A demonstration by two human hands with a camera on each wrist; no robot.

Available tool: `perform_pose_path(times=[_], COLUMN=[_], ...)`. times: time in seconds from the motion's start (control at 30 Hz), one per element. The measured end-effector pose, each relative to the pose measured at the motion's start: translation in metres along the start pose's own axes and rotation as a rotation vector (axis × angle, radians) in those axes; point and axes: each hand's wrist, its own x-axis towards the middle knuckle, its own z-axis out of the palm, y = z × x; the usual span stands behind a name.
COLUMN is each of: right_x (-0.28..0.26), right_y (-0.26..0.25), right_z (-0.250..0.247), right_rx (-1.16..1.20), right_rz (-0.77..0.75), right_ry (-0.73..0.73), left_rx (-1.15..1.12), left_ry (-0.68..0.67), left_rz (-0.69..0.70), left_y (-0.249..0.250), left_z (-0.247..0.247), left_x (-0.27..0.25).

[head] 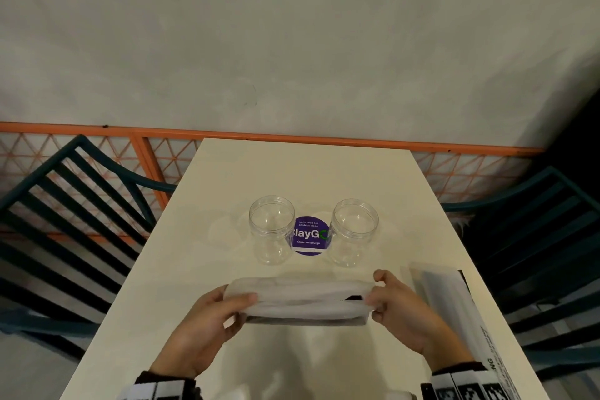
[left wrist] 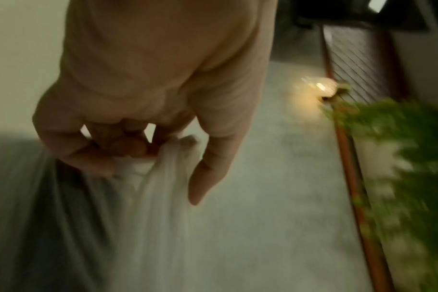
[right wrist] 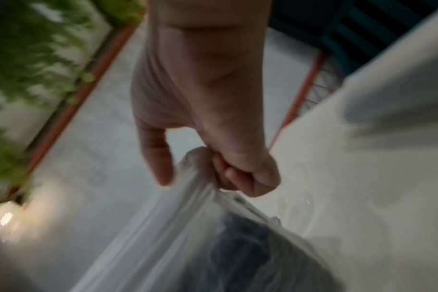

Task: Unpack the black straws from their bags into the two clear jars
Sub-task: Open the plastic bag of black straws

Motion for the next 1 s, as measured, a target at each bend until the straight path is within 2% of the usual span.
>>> perform_pose_path(times=[0.1, 0.2, 0.33, 0.4, 0.5, 0.57, 0.67, 0.77, 0.93, 1.0], right_x=[0.006, 0.009, 0.009, 0.006, 0.002, -0.001, -0.003, -0.003, 0.003, 0.005], right_y=[0.004, 0.004, 0.003, 0.002, 0.004, 0.004, 0.004, 0.006, 0.017, 0.019], right_z=[-0.003, 0.000, -0.003, -0.005, -0.005, -0.001, 0.003, 0.004, 0.005, 0.005], right_rx=[-0.206, -0.284, -0.444, -0.488, -0.475, -0.495, -0.438, -0.440, -0.419, -0.289], right_rz=[-0.054, -0.088, -0.230, -0.260, -0.266, -0.259, -0.262, -0.245, -0.107, -0.038], right_ry=[0.191, 0.339, 0.459, 0.437, 0.327, 0.267, 0.228, 0.169, 0.013, -0.043], left_rx=[0.316, 0.584, 0.717, 0.660, 0.495, 0.471, 0.537, 0.577, 0.318, 0.239], left_ry=[0.095, 0.103, 0.136, 0.188, 0.375, 0.434, 0.416, 0.360, 0.223, 0.177], left_rz=[0.103, 0.141, 0.121, 0.146, 0.228, 0.280, 0.338, 0.329, 0.182, 0.113], left_y=[-0.005, -0.006, -0.012, -0.016, -0.015, -0.012, -0.011, -0.015, -0.012, -0.010], left_z=[0.004, 0.002, 0.002, 0.000, -0.005, -0.008, -0.011, -0.010, -0.001, -0.003], left_x=[-0.001, 0.000, 0.000, 0.004, 0.009, 0.010, 0.011, 0.014, 0.010, 0.008])
